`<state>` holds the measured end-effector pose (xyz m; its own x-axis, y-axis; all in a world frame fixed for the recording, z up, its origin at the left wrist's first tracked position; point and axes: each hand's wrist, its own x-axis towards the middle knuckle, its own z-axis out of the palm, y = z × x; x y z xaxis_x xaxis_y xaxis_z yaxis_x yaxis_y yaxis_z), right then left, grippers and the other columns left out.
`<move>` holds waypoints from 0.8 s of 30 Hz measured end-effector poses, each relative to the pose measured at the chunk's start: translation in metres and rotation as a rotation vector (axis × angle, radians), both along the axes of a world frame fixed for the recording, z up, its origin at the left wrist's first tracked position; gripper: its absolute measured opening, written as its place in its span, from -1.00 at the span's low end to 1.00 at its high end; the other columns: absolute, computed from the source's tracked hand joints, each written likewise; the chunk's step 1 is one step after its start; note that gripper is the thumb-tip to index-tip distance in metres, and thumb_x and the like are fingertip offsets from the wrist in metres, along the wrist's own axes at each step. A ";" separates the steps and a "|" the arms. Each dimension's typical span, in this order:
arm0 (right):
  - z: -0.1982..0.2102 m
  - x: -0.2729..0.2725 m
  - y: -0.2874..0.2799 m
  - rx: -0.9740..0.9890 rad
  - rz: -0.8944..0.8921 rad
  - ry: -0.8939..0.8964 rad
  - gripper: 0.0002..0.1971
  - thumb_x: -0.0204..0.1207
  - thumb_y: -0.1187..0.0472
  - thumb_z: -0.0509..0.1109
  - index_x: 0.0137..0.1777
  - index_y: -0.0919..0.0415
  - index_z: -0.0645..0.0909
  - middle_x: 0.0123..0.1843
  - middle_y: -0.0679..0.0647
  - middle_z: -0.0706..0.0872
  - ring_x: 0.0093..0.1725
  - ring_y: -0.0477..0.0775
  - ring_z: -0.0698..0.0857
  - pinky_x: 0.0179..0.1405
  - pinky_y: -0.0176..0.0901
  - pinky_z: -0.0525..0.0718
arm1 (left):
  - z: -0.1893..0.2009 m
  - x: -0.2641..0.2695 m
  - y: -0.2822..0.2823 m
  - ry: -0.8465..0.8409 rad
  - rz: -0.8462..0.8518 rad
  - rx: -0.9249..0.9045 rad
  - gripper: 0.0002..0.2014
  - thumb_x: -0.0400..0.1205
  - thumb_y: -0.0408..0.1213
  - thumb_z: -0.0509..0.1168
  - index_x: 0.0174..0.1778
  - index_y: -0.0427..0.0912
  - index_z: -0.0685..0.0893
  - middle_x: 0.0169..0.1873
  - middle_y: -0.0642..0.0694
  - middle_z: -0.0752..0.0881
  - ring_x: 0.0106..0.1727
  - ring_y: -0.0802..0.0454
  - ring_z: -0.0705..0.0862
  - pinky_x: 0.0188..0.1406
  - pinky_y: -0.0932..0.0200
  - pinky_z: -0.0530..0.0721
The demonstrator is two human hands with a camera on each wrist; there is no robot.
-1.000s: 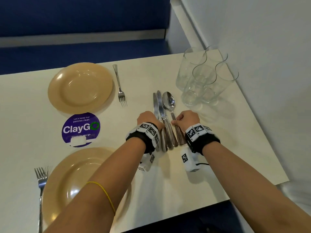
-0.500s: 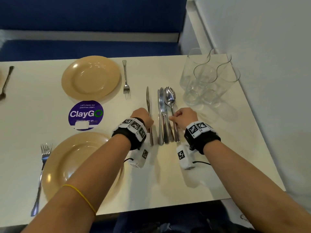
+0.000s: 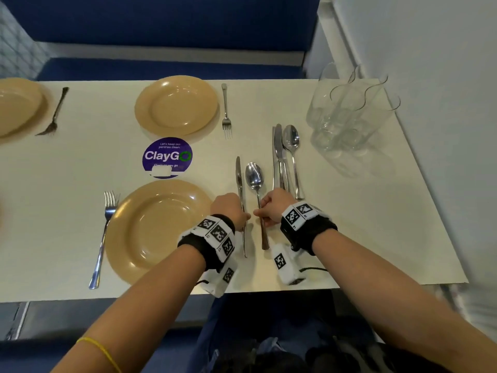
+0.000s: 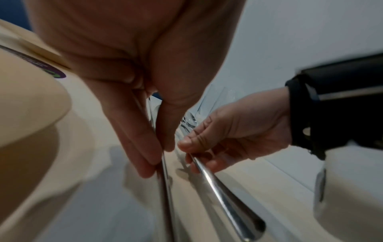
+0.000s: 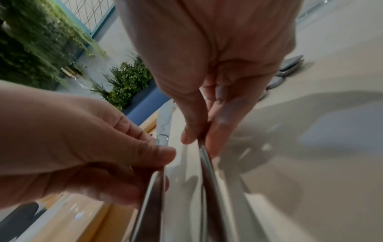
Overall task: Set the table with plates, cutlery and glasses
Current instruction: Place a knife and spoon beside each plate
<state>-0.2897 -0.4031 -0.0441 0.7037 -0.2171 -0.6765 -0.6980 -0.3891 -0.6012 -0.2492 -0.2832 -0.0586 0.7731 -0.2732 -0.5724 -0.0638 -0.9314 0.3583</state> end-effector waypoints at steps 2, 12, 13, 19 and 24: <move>-0.004 -0.006 0.006 -0.014 0.003 0.008 -0.76 0.45 0.35 0.49 -0.36 0.23 0.51 -0.04 0.37 0.79 -0.02 0.32 0.81 0.03 0.21 0.77 | -0.002 -0.008 0.003 -0.034 -0.043 0.030 -0.69 0.58 -0.12 0.38 0.02 -0.34 0.73 -0.02 -0.22 0.79 0.08 -0.15 0.75 0.14 -0.01 0.70; -0.012 -0.013 0.021 -0.173 0.107 0.003 -0.71 0.41 0.23 0.55 -0.41 0.20 0.49 -0.01 0.32 0.81 0.02 0.24 0.80 0.11 0.10 0.74 | -0.005 -0.015 0.012 -0.091 -0.089 0.085 -0.69 0.57 -0.09 0.38 -0.01 -0.31 0.75 -0.03 -0.20 0.79 0.08 -0.13 0.74 0.08 0.09 0.70; -0.011 -0.013 0.022 -0.183 0.117 0.011 -0.71 0.40 0.22 0.55 -0.41 0.21 0.50 -0.01 0.31 0.81 0.02 0.23 0.80 0.12 0.09 0.74 | -0.006 -0.015 0.013 -0.093 -0.091 0.084 -0.69 0.57 -0.09 0.39 -0.02 -0.30 0.75 -0.05 -0.19 0.79 0.07 -0.12 0.74 0.07 0.09 0.70; -0.010 -0.014 0.026 -0.237 0.116 -0.030 -0.64 0.40 0.26 0.54 -0.46 0.16 0.39 0.00 0.36 0.80 0.01 0.29 0.79 0.09 0.15 0.75 | -0.004 -0.018 0.016 -0.114 -0.094 0.072 -0.69 0.55 -0.08 0.40 -0.02 -0.30 0.74 -0.04 -0.20 0.79 0.06 -0.13 0.73 0.07 0.06 0.70; -0.015 -0.018 0.034 -0.245 0.094 -0.062 -0.76 0.40 0.29 0.52 -0.33 0.19 0.48 -0.02 0.33 0.78 -0.02 0.28 0.78 0.04 0.15 0.76 | -0.002 -0.023 0.019 -0.122 -0.106 0.069 -0.74 0.56 -0.14 0.40 -0.03 -0.29 0.73 -0.05 -0.20 0.78 0.04 -0.13 0.73 0.01 0.09 0.69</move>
